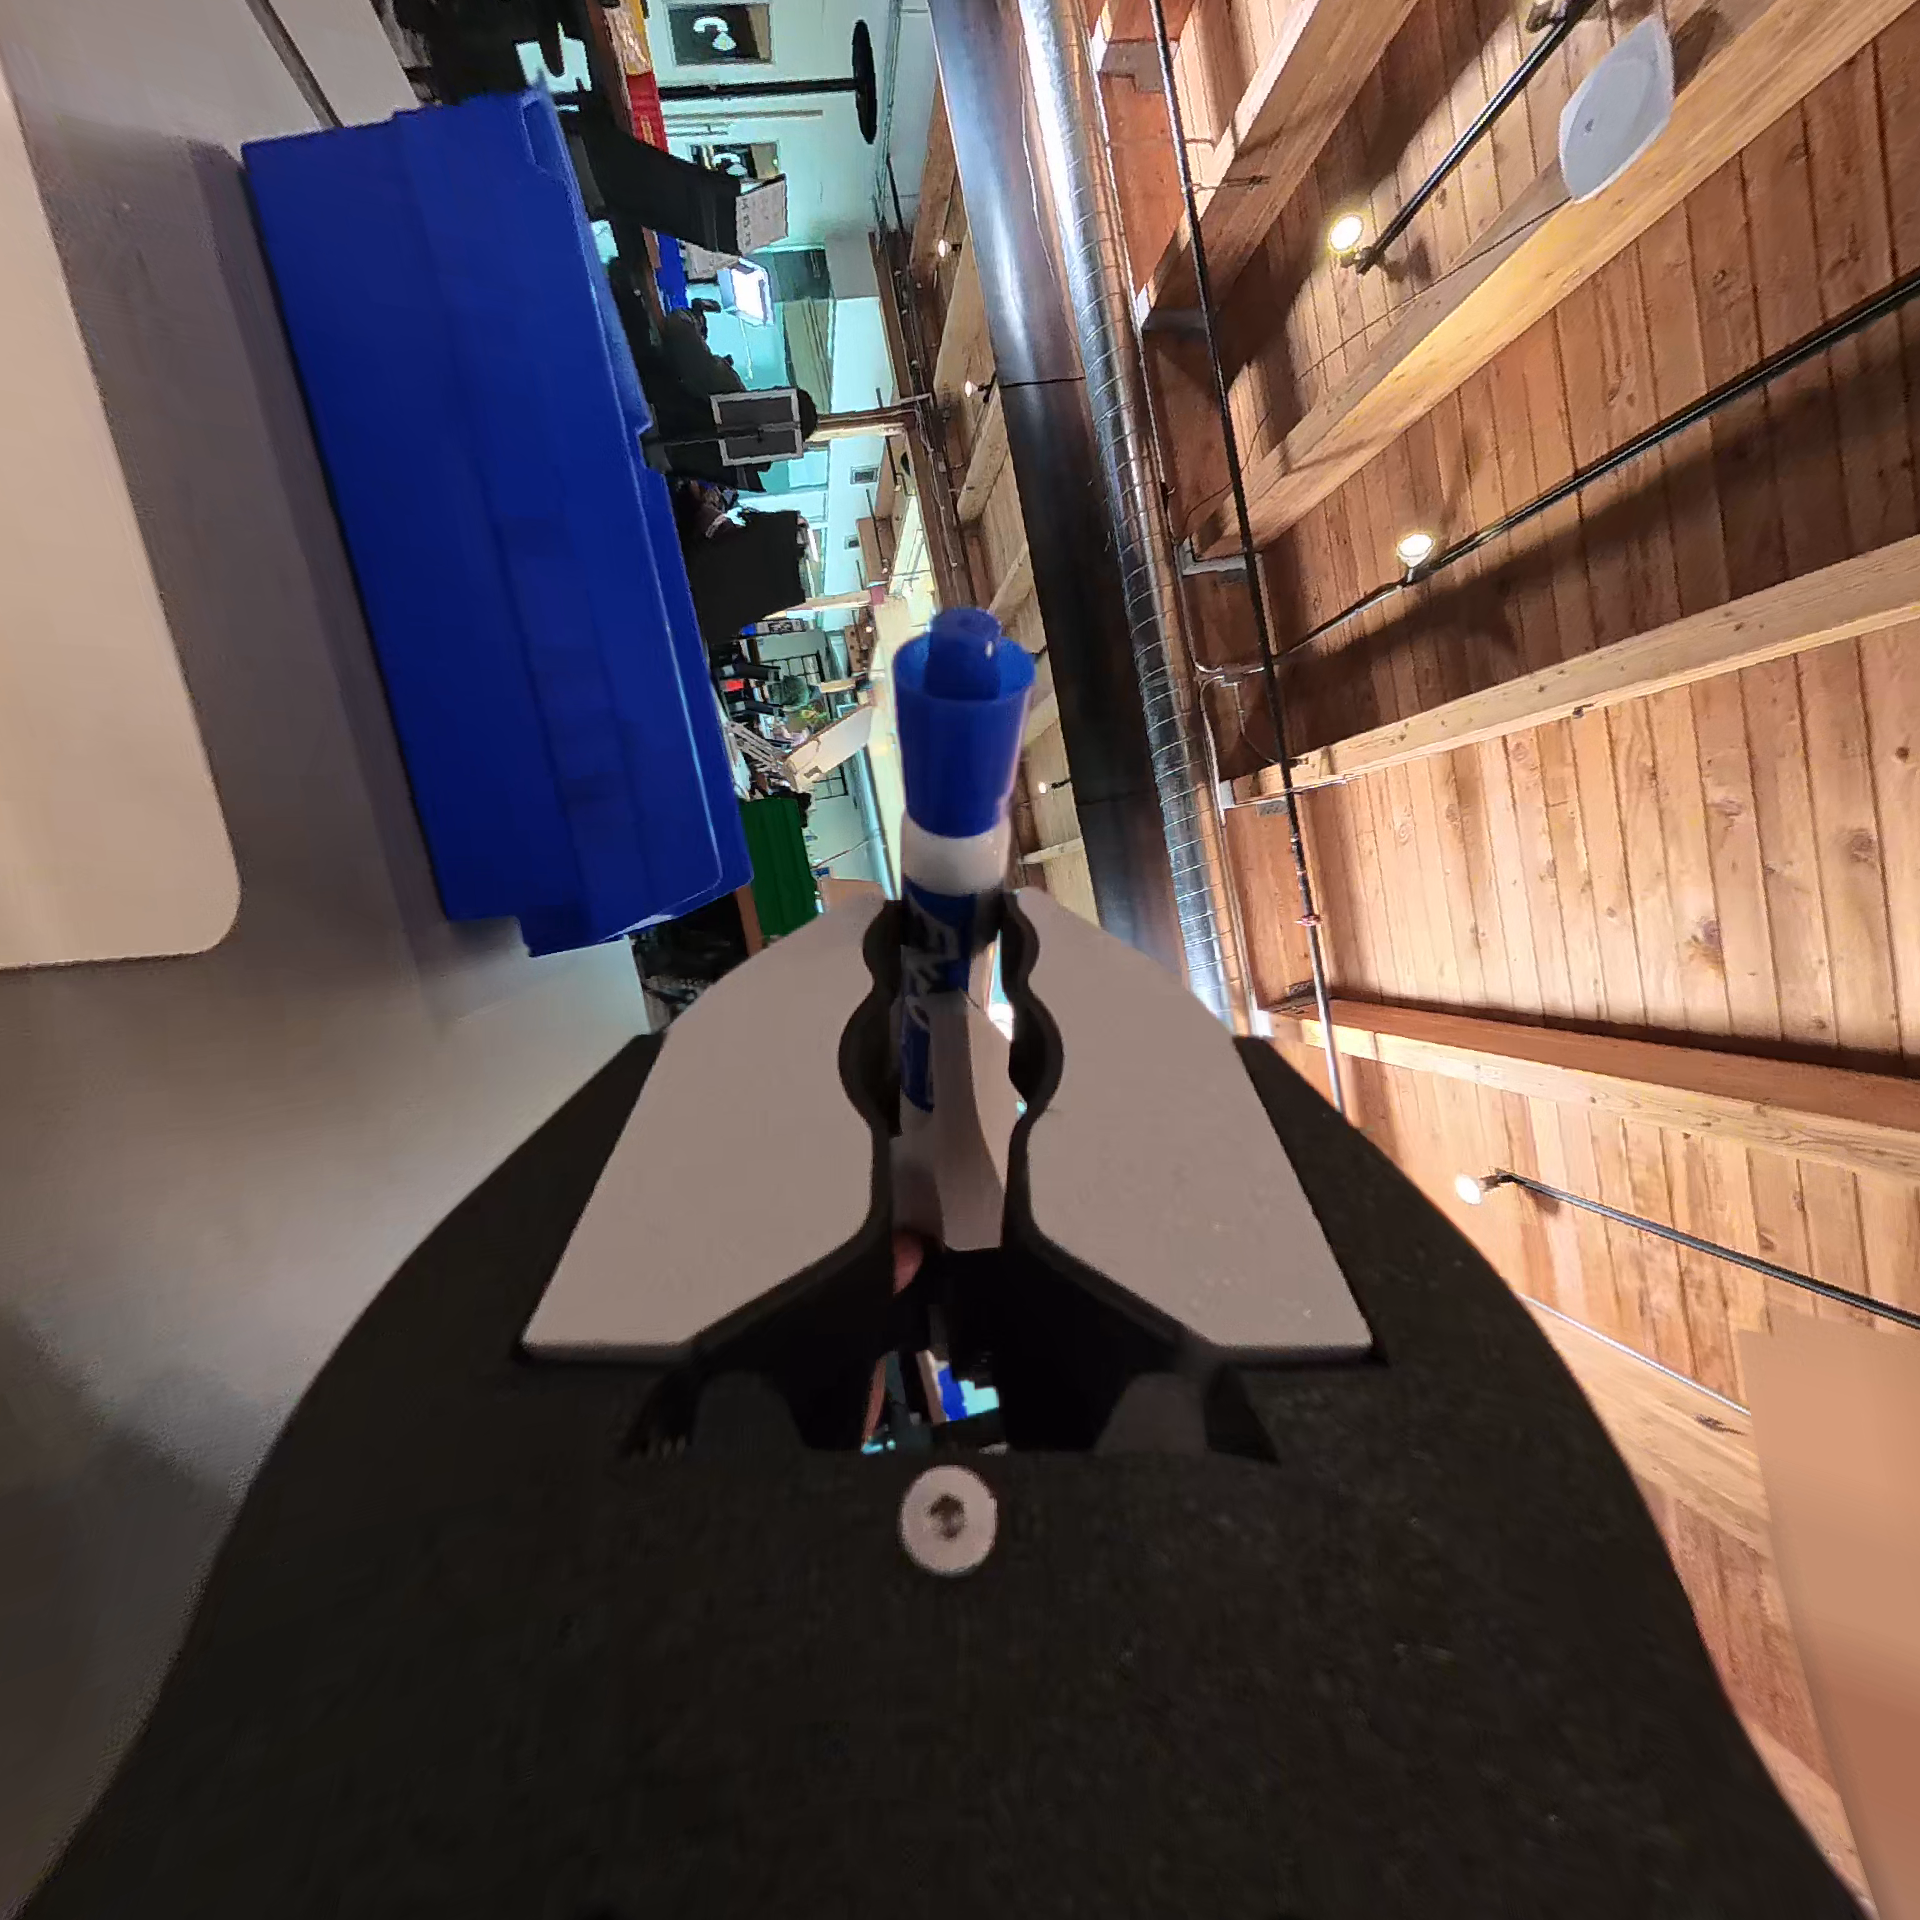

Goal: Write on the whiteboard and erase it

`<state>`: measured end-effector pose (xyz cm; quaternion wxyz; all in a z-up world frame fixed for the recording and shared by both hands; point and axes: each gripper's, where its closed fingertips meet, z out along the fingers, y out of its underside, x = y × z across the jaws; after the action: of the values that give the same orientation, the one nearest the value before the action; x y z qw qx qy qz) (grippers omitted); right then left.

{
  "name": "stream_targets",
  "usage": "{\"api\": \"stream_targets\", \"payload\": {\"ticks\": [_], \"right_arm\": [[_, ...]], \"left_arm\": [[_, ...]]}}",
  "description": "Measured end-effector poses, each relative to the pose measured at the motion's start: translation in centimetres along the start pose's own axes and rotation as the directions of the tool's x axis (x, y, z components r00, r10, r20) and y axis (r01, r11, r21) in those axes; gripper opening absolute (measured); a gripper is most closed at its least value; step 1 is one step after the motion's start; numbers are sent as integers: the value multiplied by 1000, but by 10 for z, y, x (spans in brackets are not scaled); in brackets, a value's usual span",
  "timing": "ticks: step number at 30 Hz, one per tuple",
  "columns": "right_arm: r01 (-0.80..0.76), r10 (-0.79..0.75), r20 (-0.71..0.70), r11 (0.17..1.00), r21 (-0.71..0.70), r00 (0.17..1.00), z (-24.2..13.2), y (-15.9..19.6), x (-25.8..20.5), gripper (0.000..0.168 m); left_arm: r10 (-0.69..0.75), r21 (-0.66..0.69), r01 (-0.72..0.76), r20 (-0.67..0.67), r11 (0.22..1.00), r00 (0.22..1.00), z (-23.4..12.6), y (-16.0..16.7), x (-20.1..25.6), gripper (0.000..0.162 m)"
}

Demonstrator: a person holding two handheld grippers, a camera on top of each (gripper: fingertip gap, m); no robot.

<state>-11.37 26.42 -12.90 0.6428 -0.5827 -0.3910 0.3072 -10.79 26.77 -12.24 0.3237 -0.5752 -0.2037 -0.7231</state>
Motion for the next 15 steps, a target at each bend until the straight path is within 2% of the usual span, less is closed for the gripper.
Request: {"api": "stream_targets", "payload": {"ticks": [8, 12, 15], "right_arm": [[36, -36, 69, 999, 8, 997, -5, -2, -7, 20], [-99, 97, 164, 995, 5, 982, -10, -7, -10, 19], [-234, 234, 229, 972, -27, 945, -14, -8, -5, 19]], "left_arm": [[-29, -34, 28, -37, 999, 999, -4, 7, 4, 17], [36, -129, -45, -75, 991, 997, -6, 11, 11, 20], [171, -233, -185, -79, 955, 982, -16, 7, 19, 40]]}}
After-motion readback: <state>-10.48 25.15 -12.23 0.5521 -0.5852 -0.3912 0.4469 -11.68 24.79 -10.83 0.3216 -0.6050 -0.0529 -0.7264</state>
